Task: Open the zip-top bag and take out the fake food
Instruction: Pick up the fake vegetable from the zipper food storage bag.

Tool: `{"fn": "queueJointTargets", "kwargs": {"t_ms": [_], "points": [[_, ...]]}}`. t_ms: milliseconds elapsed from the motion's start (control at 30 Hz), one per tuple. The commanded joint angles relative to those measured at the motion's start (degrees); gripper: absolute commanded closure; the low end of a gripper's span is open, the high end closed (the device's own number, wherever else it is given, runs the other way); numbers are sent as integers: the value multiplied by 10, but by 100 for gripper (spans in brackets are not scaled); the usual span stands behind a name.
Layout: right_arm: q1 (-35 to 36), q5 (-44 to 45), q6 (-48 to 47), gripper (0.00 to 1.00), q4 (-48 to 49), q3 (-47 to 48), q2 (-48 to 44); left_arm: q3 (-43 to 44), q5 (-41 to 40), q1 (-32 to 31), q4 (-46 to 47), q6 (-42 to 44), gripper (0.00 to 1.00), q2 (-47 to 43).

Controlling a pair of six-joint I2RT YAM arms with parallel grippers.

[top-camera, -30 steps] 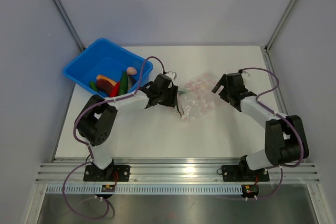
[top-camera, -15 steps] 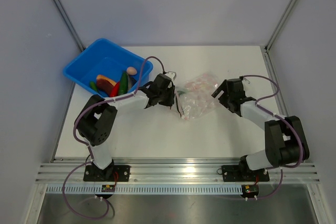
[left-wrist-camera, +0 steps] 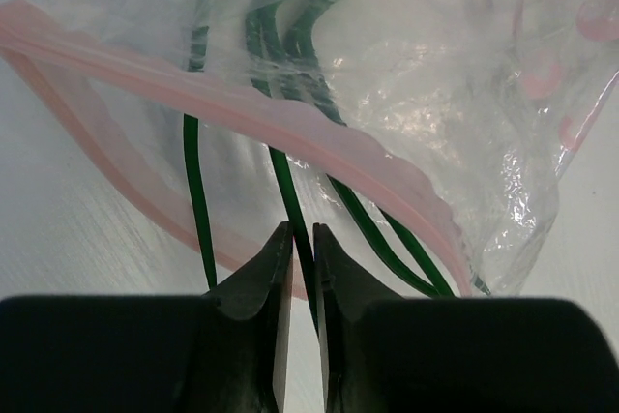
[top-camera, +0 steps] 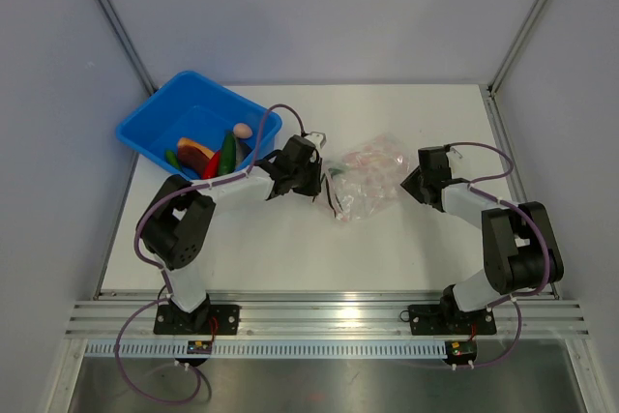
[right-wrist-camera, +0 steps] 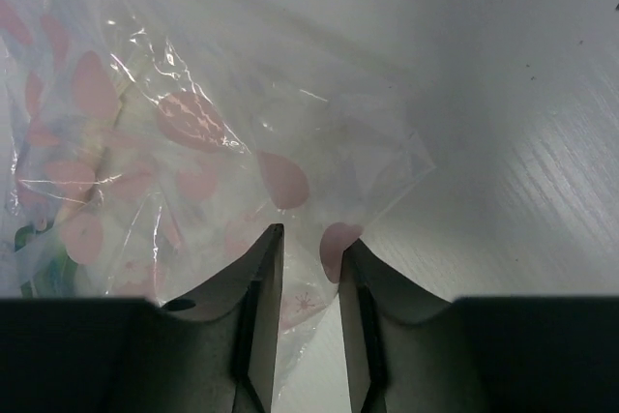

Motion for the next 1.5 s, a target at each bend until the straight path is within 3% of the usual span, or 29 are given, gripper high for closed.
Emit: {"fn": "queueJointTargets", "kwargs": {"t_ms": [0,67,267,367,767,833,933,1100,1467], "points": [[-5,9,3,66,20,8,-11,3,15,-2,20,0,83,-31],[-5,9,3,73,20,10,-11,3,17,-2,21,1,82,-29],[-10,20,9,92,20,7,-18,2,11,-2,12,1,100,-37],[-15,32,19,98,20,-1,-30,-3,2,-2,11,0,100,-54],[-24,78,41,100,-1,-15,-60,-40,0,27,21,-31,100,-101],[-24,69,40,100,0,-14,-56,-52,40,27,38,-28,100,-113],[-24,63,40,100,3,-14,-53,-55,84,23,54,-30,83,-107],[-24,63,29,100,6,-14,-59,-45,74,8,51,-21,61,-93],[-23,59,24,100,6,-14,-65,-47,39,-19,32,-71,53,-87]]}}
